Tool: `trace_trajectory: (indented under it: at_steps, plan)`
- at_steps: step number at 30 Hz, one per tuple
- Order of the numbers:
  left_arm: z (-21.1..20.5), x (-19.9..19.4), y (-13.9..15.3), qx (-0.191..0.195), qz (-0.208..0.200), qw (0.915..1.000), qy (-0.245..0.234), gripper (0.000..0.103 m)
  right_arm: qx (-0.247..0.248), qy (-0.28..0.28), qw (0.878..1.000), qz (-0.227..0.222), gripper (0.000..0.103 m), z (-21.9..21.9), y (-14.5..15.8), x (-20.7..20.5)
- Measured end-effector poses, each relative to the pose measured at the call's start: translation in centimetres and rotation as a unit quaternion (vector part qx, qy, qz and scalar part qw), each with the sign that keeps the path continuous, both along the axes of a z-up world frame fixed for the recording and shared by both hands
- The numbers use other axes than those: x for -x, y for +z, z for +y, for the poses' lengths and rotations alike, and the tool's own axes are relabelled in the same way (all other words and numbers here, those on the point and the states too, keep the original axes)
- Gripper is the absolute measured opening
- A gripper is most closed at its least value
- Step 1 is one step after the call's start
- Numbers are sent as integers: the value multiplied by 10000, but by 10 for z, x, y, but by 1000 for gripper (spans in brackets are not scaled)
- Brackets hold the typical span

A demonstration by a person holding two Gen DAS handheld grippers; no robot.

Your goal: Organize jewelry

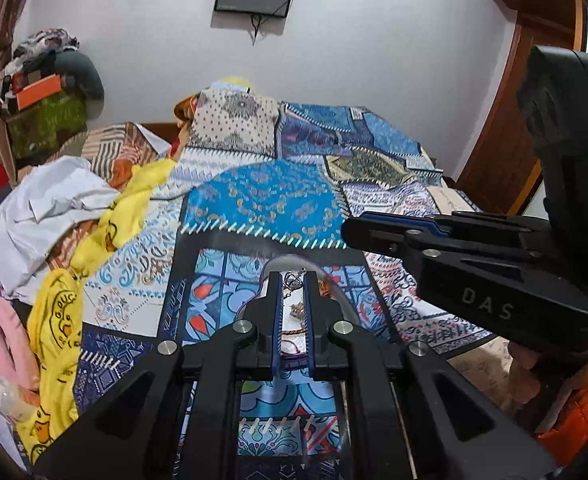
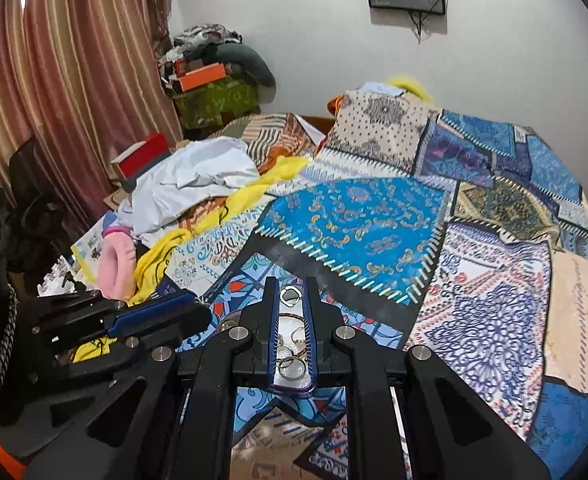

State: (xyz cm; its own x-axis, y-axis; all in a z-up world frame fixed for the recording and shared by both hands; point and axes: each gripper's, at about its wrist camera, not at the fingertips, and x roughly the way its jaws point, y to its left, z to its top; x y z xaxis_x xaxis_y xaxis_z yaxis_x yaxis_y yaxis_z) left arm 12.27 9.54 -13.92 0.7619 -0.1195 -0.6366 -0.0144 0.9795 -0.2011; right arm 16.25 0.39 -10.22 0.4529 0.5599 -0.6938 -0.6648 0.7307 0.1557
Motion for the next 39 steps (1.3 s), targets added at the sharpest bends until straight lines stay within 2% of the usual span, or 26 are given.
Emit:
trace_trajectory:
  at_steps: [12,20,25,28,30,35,39]
  plan:
    - [3,-17,-41,165,481,9986,-130,8,287,84,9981,540,10,21,-41,-16]
    - [4,-22,-49,221,608,9978,-123,8,352,64,9973,639,10,23,-46,-17]
    - [5,-20,-44,160,620,9979,-41,8,416,39,9963,748,11,25,-48,-19]
    - [5,-19,-41,119,628,9980,-6,9,387,12,9959,812,21,23,-46,-20]
    - [5,-17,-37,99,615,9980,45,13,349,-13,9966,743,26,21,-41,-18]
    - [6,-10,-19,49,441,9989,137,16,278,-71,9984,481,26,13,-21,-10]
    - [5,2,7,-27,152,9997,207,16,130,-155,9996,221,26,3,2,-2]
